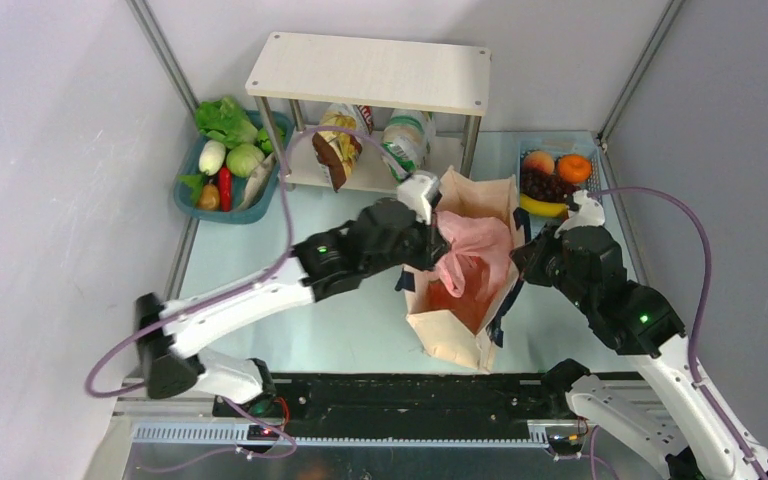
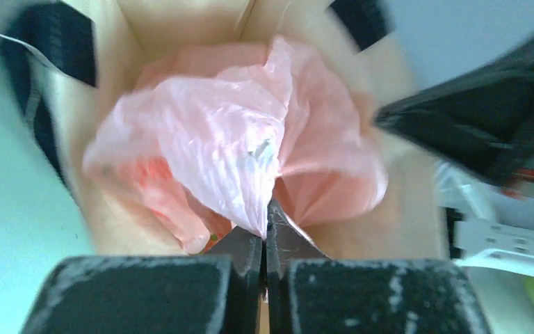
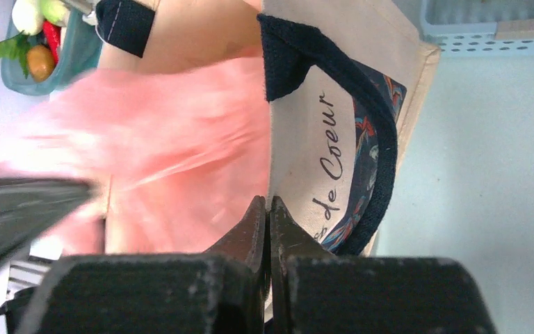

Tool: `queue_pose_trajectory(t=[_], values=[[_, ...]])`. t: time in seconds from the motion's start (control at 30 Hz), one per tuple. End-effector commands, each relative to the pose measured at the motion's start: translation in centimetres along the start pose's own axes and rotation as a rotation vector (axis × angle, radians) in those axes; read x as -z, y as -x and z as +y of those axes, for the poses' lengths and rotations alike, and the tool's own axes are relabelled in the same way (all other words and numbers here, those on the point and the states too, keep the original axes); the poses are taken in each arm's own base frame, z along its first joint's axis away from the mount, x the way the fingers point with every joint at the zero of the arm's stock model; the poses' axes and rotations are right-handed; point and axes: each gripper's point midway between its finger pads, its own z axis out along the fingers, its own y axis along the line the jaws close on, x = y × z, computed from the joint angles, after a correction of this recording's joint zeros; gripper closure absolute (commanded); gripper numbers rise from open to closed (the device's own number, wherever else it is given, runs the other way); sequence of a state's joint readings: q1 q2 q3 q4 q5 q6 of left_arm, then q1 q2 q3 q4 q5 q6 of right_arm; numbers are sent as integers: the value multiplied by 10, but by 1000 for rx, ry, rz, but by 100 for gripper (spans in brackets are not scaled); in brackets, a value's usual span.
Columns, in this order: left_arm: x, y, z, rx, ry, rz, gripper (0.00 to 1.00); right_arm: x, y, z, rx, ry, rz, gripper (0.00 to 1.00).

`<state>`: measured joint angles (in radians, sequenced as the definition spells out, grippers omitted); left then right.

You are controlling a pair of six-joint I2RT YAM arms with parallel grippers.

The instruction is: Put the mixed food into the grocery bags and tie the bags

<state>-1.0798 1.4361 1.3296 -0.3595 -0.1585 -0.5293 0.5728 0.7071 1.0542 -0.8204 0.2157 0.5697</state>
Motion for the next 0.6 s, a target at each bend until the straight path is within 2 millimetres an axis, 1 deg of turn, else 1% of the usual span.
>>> queue_pose_trajectory(t=[0.0, 0.03, 0.07, 0.1, 0.13, 0.17, 0.2, 0.23, 0.27, 0.3, 0.33, 0.37, 0.4, 0.43, 0.47, 0.5, 0.53, 0.57], values=[[67, 55, -22, 30, -120, -181, 100, 1, 18, -3, -56, -30, -91, 100], [85, 62, -21, 40, -132, -218, 100, 0, 16, -5, -56, -40, -85, 100], [93, 65, -19, 44, -132, -238, 100, -1, 16, -6, -61, -47, -85, 100], [110, 71, -16, 54, -139, -276, 100, -2, 15, -8, -62, -58, -82, 100], [120, 74, -14, 60, -141, -297, 100, -3, 14, -9, -68, -63, -79, 100], [141, 80, -10, 70, -150, -340, 100, -4, 12, -11, -69, -72, -73, 100], [150, 85, -4, 80, -129, -372, 100, -6, 11, -12, -79, -83, -73, 100], [170, 90, 7, 92, -101, -425, 100, -8, 10, -13, -83, -90, -70, 100], [179, 90, 16, 95, -72, -445, 100, -10, 9, -15, -97, -100, -72, 100], [198, 95, 32, 109, -20, -503, 100, -12, 10, -15, -103, -104, -74, 100], [211, 92, 46, 117, 24, -521, 100, -13, 11, -14, -110, -105, -77, 100], [216, 92, 61, 130, 86, -535, 100, -16, 12, -12, -113, -102, -78, 100], [222, 84, 79, 133, 150, -517, 100, -17, 13, -11, -115, -98, -80, 100], [224, 80, 86, 137, 172, -502, 100, -20, 15, -8, -119, -91, -88, 100], [228, 73, 100, 140, 220, -485, 100, -21, 17, -7, -121, -86, -91, 100], [228, 65, 106, 140, 235, -468, 100, -24, 20, -4, -124, -76, -100, 100], [234, 60, 116, 145, 266, -468, 100, -25, 21, -2, -125, -68, -102, 100], [234, 52, 125, 140, 300, -461, 100, -28, 24, 1, -130, -54, -104, 100]])
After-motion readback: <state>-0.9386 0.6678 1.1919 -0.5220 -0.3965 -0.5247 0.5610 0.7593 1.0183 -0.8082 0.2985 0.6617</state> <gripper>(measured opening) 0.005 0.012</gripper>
